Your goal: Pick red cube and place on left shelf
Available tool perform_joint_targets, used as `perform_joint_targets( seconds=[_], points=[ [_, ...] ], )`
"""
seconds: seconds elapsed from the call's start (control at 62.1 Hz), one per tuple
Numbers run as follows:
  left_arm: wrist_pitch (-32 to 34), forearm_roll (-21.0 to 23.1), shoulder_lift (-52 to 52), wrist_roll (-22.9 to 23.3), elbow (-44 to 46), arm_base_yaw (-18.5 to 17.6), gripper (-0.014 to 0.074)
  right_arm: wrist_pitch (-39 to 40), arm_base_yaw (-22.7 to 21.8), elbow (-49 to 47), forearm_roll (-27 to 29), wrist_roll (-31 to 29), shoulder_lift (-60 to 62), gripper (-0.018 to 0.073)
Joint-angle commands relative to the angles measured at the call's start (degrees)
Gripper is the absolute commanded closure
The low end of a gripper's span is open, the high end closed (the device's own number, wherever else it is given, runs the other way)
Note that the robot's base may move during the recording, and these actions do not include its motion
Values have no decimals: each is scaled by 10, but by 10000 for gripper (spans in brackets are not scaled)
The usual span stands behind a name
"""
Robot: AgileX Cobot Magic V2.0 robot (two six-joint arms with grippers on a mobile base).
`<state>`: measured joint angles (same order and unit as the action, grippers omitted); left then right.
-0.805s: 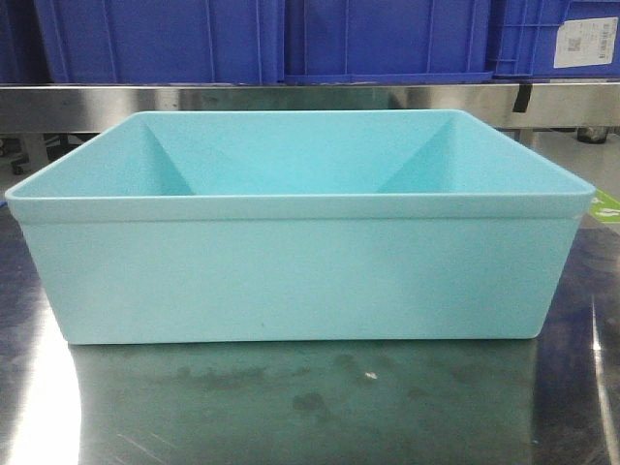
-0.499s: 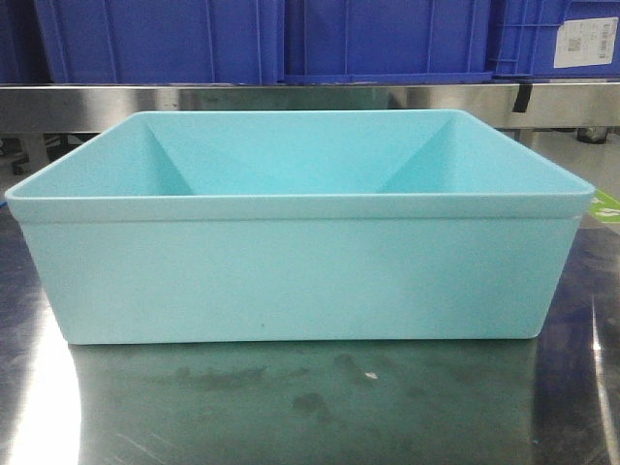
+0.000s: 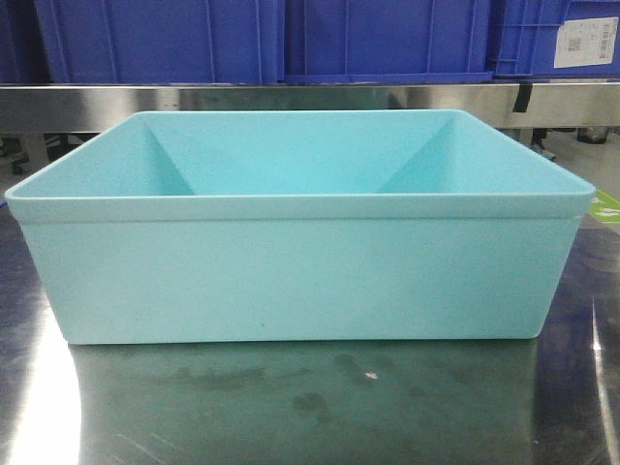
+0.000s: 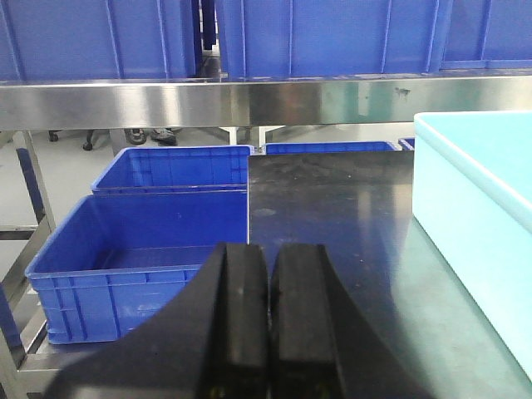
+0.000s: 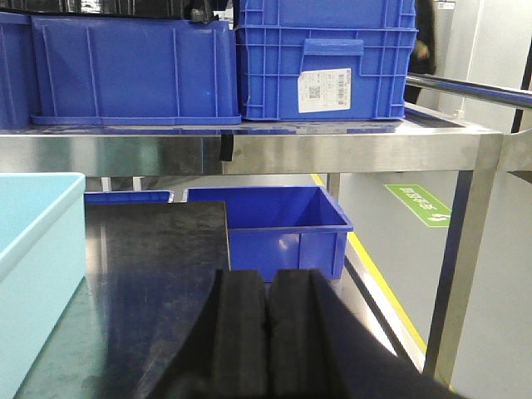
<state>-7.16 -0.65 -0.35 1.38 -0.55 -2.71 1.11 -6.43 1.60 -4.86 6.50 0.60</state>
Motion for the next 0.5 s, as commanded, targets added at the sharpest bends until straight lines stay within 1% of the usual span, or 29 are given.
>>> perform_joint_targets(
  seconds=[0.0, 0.129, 0.209, 0.274, 0.354, 0.483],
  points=[
    [49, 3, -9, 0, -13, 0, 495, 65, 1, -9, 0, -3, 12, 513],
    [49, 3, -9, 0, -13, 0, 495, 127, 1, -17, 0, -3, 12, 513],
    [49, 3, -9, 0, -13, 0, 495, 130, 1, -48, 0, -3, 12, 513],
    [49, 3, -9, 0, -13, 0, 495, 102, 1, -94, 0, -3, 10, 513],
    [49, 3, -9, 0, -13, 0, 495, 46, 1, -158, -1, -3, -7, 513],
    [49, 3, -9, 0, -13, 0, 495, -34, 1, -272, -1, -3, -70, 513]
  ],
)
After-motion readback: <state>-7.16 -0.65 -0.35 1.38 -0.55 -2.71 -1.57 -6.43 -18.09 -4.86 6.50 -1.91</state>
